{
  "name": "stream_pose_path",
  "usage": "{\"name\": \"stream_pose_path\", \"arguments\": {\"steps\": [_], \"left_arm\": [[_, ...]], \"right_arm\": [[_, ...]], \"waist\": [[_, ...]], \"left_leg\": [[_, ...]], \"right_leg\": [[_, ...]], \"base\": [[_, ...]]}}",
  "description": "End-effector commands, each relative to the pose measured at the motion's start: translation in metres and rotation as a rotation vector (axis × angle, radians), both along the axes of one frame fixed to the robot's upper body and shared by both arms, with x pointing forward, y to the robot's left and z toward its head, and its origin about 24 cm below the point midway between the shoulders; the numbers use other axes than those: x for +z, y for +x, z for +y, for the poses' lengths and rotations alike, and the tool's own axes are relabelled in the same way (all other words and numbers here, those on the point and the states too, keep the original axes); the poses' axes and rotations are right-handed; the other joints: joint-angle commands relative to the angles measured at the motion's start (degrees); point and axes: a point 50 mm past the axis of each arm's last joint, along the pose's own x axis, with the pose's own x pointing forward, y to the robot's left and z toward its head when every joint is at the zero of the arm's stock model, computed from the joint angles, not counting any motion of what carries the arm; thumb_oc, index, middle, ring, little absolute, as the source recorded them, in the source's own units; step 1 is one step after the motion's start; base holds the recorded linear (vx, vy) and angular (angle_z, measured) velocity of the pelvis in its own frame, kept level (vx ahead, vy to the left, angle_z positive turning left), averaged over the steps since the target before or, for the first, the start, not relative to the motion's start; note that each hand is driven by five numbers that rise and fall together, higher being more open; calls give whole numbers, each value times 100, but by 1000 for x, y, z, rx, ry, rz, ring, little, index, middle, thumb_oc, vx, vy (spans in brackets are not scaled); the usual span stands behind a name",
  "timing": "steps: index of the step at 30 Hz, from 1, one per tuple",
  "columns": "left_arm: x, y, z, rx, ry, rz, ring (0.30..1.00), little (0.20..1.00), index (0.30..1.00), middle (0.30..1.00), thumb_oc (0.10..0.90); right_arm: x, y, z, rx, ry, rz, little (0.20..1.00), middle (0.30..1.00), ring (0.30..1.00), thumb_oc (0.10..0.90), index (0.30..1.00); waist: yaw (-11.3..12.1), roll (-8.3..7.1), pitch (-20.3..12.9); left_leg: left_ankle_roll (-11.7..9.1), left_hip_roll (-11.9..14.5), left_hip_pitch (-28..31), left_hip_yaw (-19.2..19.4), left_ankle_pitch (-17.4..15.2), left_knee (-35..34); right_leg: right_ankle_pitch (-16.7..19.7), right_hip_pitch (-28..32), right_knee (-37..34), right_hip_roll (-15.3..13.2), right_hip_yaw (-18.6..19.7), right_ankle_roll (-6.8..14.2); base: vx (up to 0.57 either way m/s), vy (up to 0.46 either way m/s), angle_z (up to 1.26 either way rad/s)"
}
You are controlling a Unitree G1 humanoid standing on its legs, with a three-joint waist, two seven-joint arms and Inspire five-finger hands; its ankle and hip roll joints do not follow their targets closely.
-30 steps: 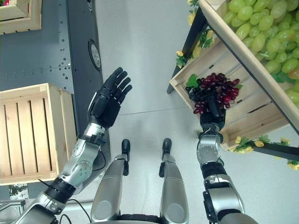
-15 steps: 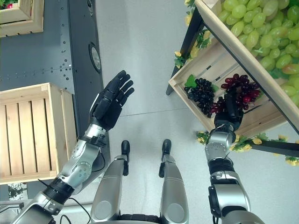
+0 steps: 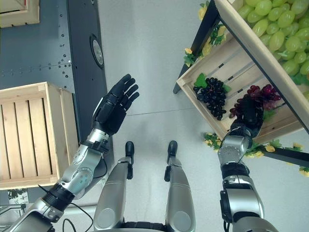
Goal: Pick up the fruits from the basket on one side to the basket on the other side
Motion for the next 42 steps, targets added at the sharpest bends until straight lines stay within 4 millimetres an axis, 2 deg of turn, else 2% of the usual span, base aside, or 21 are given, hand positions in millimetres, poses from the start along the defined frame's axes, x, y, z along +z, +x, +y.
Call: {"name": "stream_pose_path", "arguments": {"steps": [1,3,8,10,15,20,31,36,39,40,41,42], "left_arm": [[46,-9,-12,-93,-45,-243,900,900,900,900,800],[47,-9,-12,-90,-42,-246,900,900,900,900,800],[50,-10,-7,-84,-31,-250,900,900,900,900,800],[49,-11,-6,-83,-30,-249,900,900,900,900,800],[50,-16,-2,-73,-25,-249,900,900,900,900,800],[48,-18,1,-52,-21,-242,900,900,900,900,800],[49,-21,5,-25,-42,-234,900,900,900,900,800],[50,-21,6,-2,-58,-239,900,900,900,900,800],[51,-22,5,9,-71,-245,900,900,900,900,800],[51,-22,4,13,-76,-246,900,900,900,900,800],[50,-22,3,14,-82,-246,900,900,900,900,800],[50,-21,2,14,-84,-248,900,900,900,900,800]], "right_arm": [[67,-6,-39,-118,-420,75,900,900,900,800,900],[70,-4,-38,-148,-640,278,900,900,900,800,900],[83,-1,-42,-126,-862,454,900,900,900,800,900],[81,2,-38,-76,-944,536,900,900,900,800,900],[85,-1,-31,-93,-1079,600,900,900,900,800,900],[96,-7,-20,-193,-1201,624,900,900,900,800,900],[117,-19,5,-343,-1365,545,900,900,900,800,900],[130,-29,21,-410,-1373,406,900,900,900,800,900],[133,-33,39,-374,-1376,284,900,900,900,800,900],[134,-34,49,-322,-1374,215,900,900,900,800,900],[130,-33,64,-183,-1349,130,900,900,900,800,900],[130,-32,68,-149,-1348,106,900,900,900,800,900]], "waist": [[-25,-65,-75],[-25,-94,-75],[-8,-176,-75],[-12,-212,-75],[-21,-316,-75],[-84,-415,-75],[-215,-385,-75],[-294,-359,-75],[-340,-328,-75],[-356,-319,-75],[-373,-305,-75],[-377,-305,-75]], "left_leg": [[219,-371,-329,424,-73,207],[239,-368,-329,440,-58,172],[266,-359,-231,463,-46,64],[274,-362,-165,472,-44,19],[301,-361,96,495,-31,-181],[342,-361,386,550,-52,-359],[369,-376,791,644,-35,-700],[360,-386,947,691,73,-994],[358,-389,978,714,93,-1061],[354,-393,979,714,93,-1065],[338,-391,1010,722,70,-1054],[337,-391,997,726,100,-1067]], "right_leg": [[-433,266,329,321,-490,-389],[-400,251,295,315,-512,-386],[-396,271,266,306,-554,-363],[-402,309,253,310,-554,-353],[-395,502,128,330,-535,-314],[-361,714,2,355,-444,-252],[-319,1003,-233,369,-270,-187],[-285,1095,-390,382,-217,-166],[-303,1077,-399,392,-188,-172],[-313,1073,-399,392,-174,-175],[-349,1116,-400,394,-164,-179],[-330,1102,-409,394,-164,-186]], "base": [[0,0,0],[-5,-1,2],[-8,2,4],[2,7,2],[0,0,0],[4,14,0],[-1,48,-3],[-7,45,-1],[-15,39,-6],[-2,56,-5],[-8,42,-4],[0,37,-7]]}}
